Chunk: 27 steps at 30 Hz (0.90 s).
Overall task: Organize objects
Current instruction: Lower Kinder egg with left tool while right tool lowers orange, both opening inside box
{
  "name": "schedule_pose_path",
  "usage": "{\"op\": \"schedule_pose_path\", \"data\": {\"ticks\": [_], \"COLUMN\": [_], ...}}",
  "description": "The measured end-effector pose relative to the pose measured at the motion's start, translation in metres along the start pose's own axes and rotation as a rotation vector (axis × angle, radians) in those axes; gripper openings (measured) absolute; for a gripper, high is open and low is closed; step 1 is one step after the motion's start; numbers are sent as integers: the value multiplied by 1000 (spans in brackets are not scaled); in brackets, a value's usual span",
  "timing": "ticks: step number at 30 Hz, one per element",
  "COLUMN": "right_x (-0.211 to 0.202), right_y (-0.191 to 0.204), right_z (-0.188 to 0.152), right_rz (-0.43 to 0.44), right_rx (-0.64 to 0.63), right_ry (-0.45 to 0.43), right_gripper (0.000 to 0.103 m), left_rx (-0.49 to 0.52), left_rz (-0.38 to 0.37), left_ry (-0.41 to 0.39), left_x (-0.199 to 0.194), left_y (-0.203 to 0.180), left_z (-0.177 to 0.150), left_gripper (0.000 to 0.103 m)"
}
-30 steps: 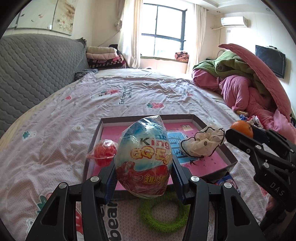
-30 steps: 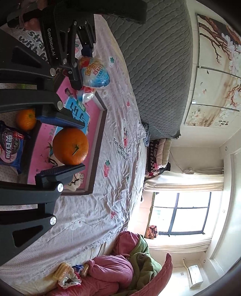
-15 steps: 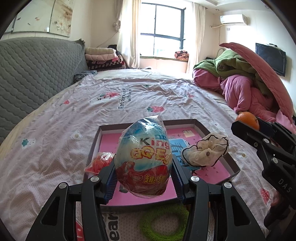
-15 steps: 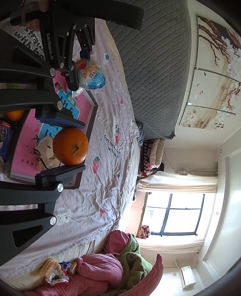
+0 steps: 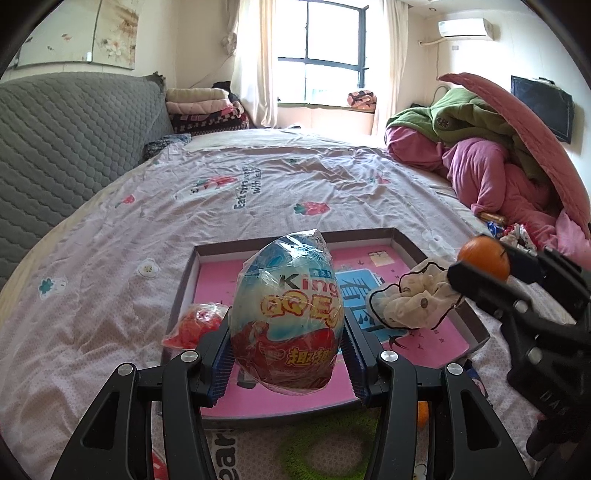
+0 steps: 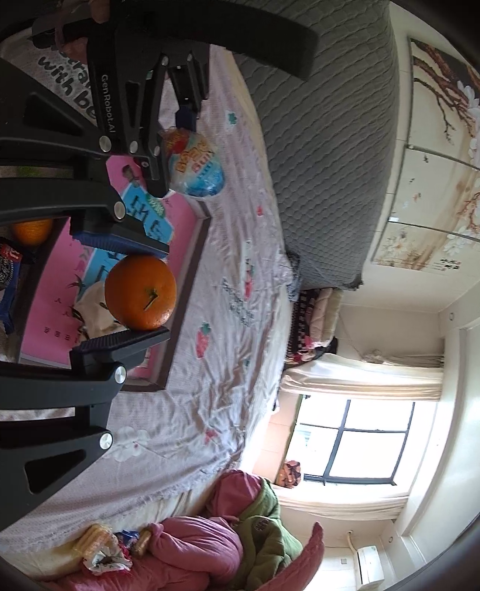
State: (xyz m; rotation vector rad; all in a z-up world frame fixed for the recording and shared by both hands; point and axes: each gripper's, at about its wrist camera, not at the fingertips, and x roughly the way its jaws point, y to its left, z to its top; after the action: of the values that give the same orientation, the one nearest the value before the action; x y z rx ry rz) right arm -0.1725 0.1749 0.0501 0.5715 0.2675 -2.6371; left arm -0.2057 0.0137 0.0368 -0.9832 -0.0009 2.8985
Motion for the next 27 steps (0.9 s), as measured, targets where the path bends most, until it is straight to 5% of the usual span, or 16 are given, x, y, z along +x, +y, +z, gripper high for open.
{"op": "schedule_pose_path", "data": {"ticks": [27], "right_x": [48], "right_y": [-9], "right_z": [-33], "right_rz": [68], "right_rx": [73], "right_ry": [234], "right_gripper": [38], "left_rx": [4], "left_rz": [-31], "left_ry": [114], "left_x": [48], "left_y": [-2], "left_z": [-16], "left_gripper": [53]}}
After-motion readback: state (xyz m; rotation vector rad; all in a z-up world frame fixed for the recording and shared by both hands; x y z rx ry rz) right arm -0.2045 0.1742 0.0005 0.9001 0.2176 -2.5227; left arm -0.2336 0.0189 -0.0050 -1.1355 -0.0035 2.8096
